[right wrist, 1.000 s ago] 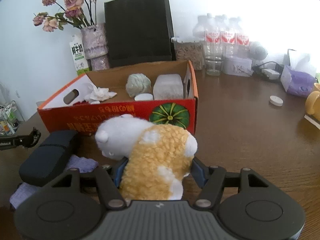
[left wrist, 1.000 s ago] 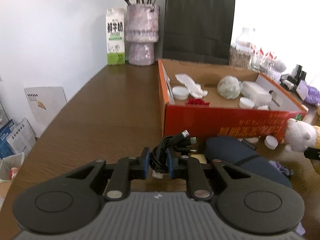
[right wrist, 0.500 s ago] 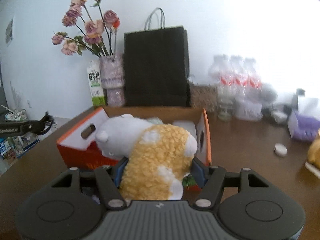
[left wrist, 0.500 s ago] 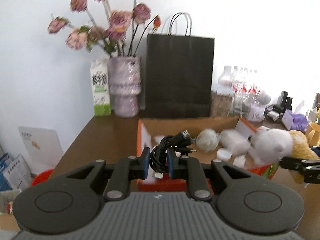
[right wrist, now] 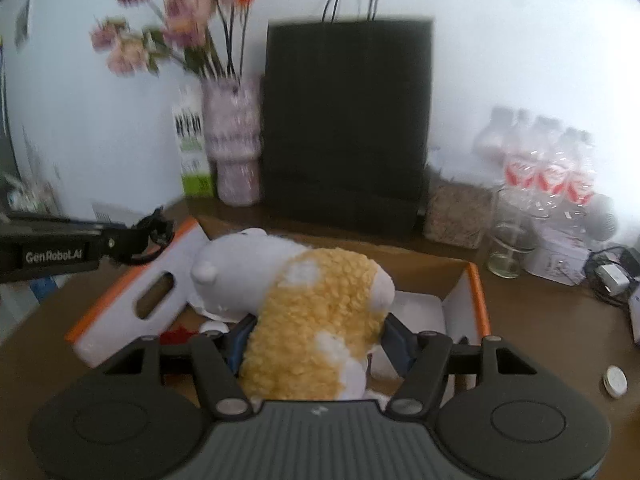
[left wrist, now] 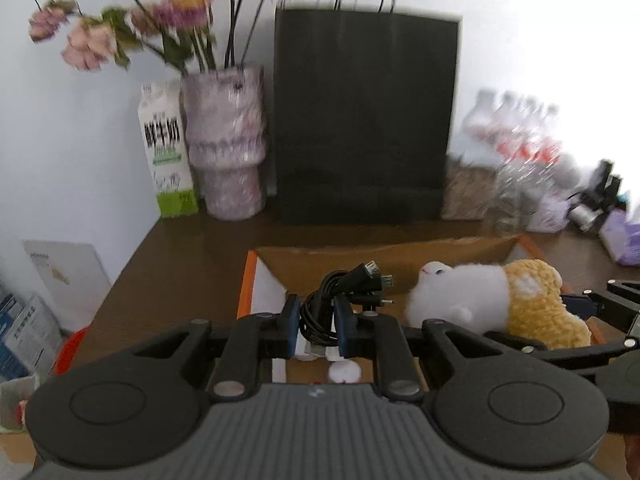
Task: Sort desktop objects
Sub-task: 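Carry the cable and plush toy into the box and release both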
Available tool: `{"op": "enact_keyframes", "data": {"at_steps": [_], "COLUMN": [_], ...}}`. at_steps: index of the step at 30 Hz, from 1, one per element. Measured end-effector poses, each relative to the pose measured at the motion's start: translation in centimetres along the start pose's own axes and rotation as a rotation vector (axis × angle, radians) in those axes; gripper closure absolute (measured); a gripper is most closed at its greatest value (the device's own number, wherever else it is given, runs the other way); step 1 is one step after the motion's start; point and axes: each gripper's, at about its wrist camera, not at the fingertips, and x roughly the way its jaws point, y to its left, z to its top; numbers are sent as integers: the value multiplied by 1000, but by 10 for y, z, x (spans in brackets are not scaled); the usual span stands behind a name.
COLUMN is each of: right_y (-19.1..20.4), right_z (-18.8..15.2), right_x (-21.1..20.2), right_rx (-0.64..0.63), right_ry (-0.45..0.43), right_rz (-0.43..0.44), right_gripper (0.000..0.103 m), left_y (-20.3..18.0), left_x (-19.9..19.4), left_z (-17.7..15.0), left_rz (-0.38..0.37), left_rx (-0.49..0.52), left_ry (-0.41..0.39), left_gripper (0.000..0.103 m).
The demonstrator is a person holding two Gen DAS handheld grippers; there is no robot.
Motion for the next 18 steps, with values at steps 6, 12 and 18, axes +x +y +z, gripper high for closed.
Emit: {"op": "enact_keyframes", "data": {"at_steps": [6, 12, 18], "right_y": [8, 10, 11], "right_z": [4, -1, -4], "right_x": [48, 66, 73], "right_rx": [-17, -40, -37], "right_ry": [113, 166, 193], "right_rz": [19, 17, 28], "right_gripper": [39, 39, 35], "left_y": [3, 5, 1], "left_x": [47, 67, 71], "left_z": [-9, -21, -24], "left_rz": [26, 43, 40], "left_rx": [7, 27, 43], "left_ry": [124, 196, 213], "left_gripper": [85, 85, 84]}}
